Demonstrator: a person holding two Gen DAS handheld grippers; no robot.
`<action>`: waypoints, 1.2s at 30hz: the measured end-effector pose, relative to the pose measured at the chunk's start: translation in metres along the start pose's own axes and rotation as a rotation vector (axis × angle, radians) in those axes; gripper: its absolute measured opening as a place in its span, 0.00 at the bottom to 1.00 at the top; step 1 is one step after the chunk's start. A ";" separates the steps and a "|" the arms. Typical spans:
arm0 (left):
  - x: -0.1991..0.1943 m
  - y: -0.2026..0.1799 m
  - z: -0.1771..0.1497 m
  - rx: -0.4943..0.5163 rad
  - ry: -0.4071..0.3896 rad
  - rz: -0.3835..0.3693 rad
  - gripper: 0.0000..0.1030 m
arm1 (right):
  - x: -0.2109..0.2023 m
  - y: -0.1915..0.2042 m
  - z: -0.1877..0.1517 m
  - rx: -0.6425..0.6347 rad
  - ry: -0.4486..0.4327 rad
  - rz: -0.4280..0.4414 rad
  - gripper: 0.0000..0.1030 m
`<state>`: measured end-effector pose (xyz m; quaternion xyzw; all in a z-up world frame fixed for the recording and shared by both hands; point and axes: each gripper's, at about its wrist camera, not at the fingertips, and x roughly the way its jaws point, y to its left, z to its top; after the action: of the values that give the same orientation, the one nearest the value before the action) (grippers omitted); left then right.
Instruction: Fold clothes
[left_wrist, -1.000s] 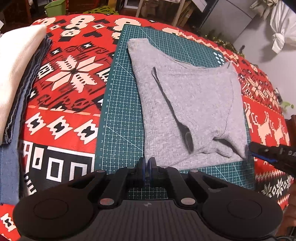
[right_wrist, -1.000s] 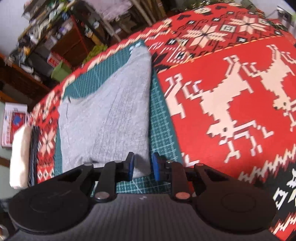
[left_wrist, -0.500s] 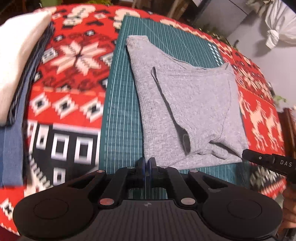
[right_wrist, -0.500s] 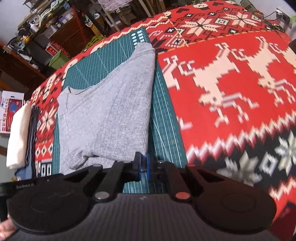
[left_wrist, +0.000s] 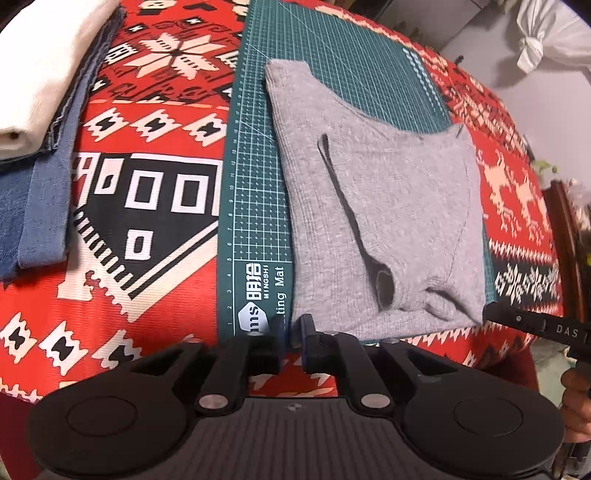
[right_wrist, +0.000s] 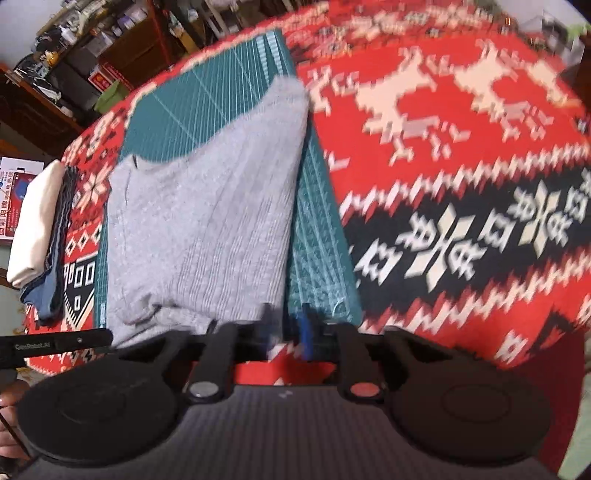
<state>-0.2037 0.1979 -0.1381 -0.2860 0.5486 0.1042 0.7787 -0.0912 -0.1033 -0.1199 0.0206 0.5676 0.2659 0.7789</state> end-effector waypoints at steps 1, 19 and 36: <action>-0.003 0.003 0.001 -0.013 -0.015 -0.003 0.30 | -0.005 0.001 0.001 -0.013 -0.026 -0.004 0.45; -0.024 -0.035 0.009 0.153 -0.215 0.060 0.69 | -0.022 0.032 0.017 -0.207 -0.191 -0.077 0.99; 0.016 -0.085 0.020 0.375 -0.365 0.128 0.81 | 0.002 0.042 0.020 -0.233 -0.286 -0.087 1.00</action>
<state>-0.1411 0.1372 -0.1203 -0.0783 0.4260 0.0995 0.8958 -0.0892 -0.0612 -0.1006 -0.0566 0.4171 0.2903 0.8594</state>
